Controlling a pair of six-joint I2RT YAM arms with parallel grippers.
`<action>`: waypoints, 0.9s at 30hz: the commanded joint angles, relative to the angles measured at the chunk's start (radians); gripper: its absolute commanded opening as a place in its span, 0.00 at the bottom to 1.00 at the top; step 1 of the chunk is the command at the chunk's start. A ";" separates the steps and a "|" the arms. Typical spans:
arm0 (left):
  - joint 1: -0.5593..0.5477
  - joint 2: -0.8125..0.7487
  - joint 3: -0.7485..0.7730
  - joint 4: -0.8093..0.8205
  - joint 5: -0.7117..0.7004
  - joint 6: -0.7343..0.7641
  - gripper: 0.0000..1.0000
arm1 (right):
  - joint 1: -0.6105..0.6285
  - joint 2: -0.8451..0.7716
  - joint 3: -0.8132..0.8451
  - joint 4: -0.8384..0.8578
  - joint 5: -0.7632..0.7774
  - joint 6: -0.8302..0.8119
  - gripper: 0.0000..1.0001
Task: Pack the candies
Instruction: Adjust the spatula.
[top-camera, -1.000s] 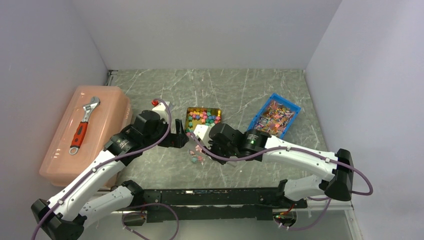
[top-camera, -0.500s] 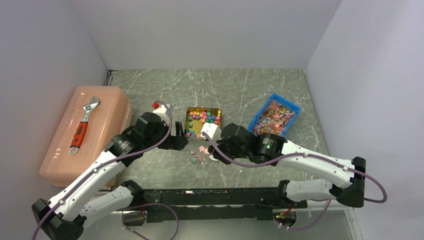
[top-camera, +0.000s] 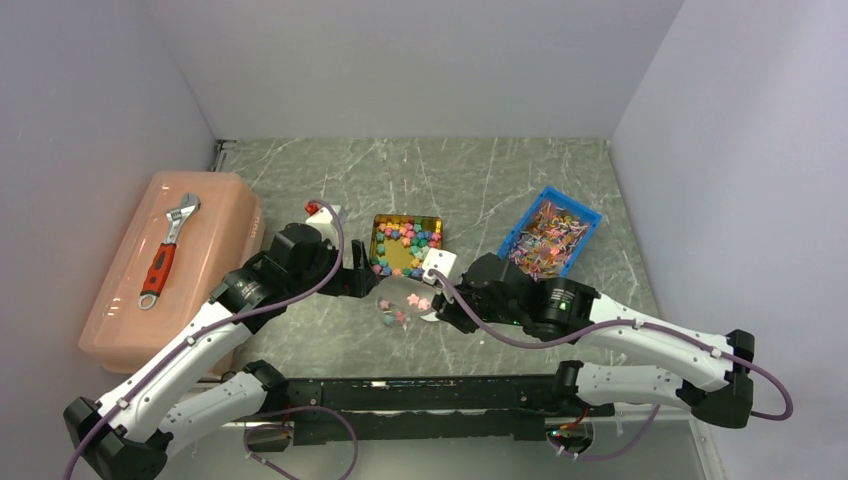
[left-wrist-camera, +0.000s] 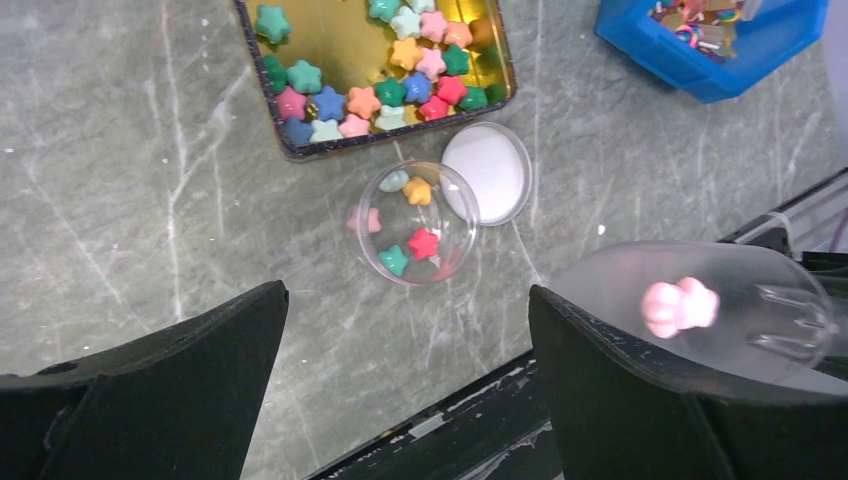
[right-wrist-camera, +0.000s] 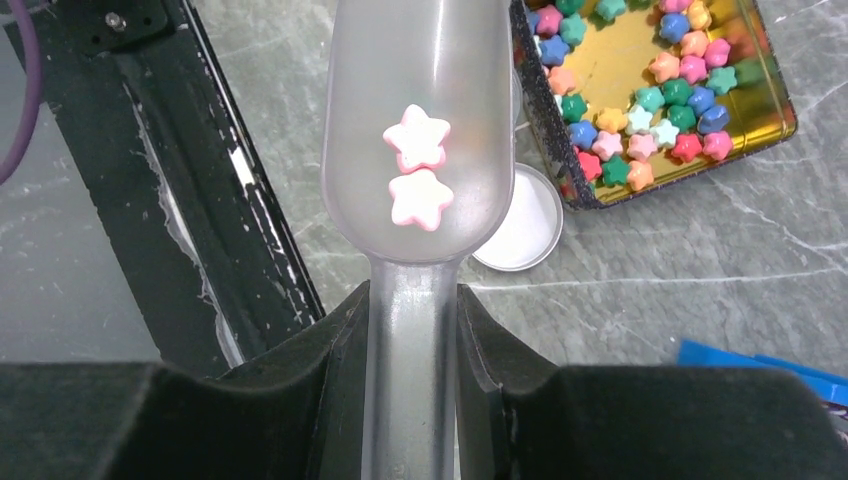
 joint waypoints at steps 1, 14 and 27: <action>-0.001 -0.005 -0.014 -0.015 -0.015 0.005 0.97 | 0.004 -0.071 0.001 0.179 -0.019 0.014 0.00; -0.001 -0.024 0.024 -0.044 -0.031 0.033 0.98 | 0.004 0.010 0.023 0.039 0.030 0.045 0.00; -0.001 -0.096 0.076 -0.173 -0.254 0.091 0.99 | 0.002 0.130 0.089 -0.137 0.064 0.089 0.00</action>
